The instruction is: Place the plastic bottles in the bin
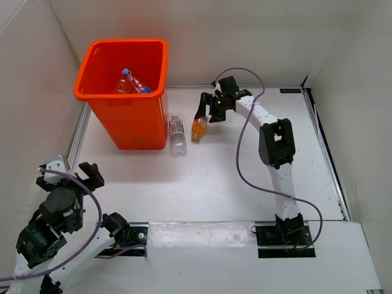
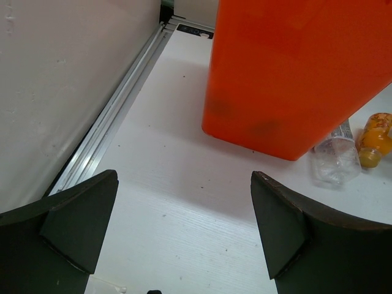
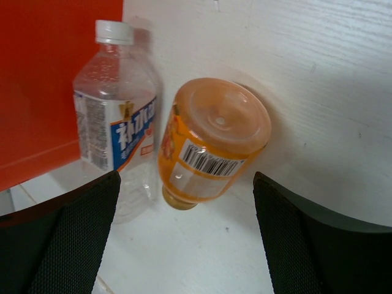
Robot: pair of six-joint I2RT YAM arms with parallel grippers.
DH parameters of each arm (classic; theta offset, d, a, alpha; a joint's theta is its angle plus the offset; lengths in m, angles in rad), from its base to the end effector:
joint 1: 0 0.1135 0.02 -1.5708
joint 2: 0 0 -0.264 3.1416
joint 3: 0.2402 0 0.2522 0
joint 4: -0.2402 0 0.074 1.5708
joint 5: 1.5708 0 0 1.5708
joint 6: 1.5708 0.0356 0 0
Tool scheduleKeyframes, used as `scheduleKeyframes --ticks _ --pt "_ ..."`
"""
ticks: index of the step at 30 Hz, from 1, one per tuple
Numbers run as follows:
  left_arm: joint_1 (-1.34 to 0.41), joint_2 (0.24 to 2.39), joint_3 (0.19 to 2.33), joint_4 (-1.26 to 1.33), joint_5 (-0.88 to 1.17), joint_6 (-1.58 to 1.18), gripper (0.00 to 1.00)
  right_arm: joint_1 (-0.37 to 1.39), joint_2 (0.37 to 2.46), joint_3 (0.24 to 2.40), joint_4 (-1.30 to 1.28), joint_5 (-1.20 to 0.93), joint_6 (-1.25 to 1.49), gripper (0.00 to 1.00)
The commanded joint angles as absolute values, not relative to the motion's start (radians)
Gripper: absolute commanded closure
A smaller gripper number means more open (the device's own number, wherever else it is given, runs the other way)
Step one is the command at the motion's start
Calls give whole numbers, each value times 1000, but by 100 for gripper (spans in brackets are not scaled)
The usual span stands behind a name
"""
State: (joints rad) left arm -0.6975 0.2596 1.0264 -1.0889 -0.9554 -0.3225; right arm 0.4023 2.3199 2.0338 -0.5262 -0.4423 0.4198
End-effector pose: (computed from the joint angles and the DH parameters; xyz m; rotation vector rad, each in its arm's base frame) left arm 0.0105 0.0291 0.3645 -0.2965 1.7323 0.1648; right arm 0.4769 0.2195 0.2182 -0.1995 2.4698 0.9017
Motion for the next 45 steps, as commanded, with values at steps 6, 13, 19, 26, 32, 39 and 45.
scheduleKeyframes --ticks 6,13,19,26,32,39,45 --pt "-695 238 1014 -1060 -940 -298 0 408 2356 2126 -581 -338 416 10" --pt "-693 241 1012 -1051 -939 -285 0 422 2407 2183 -594 -359 407 10" --pt "-696 238 1011 -1048 -939 -281 0 451 2447 2240 -612 -354 399 10" --pt "-692 235 1011 -1048 -939 -281 0 472 2485 2276 -647 -374 436 10" --pt "-693 236 1009 -1046 -939 -281 0 479 2519 2309 -664 -408 452 10" --pt "-693 238 1006 -1046 -940 -279 0 463 2549 2332 -660 -449 488 10" --pt "-693 239 1008 -1045 -943 -278 0 440 2569 2335 -643 -492 509 20"
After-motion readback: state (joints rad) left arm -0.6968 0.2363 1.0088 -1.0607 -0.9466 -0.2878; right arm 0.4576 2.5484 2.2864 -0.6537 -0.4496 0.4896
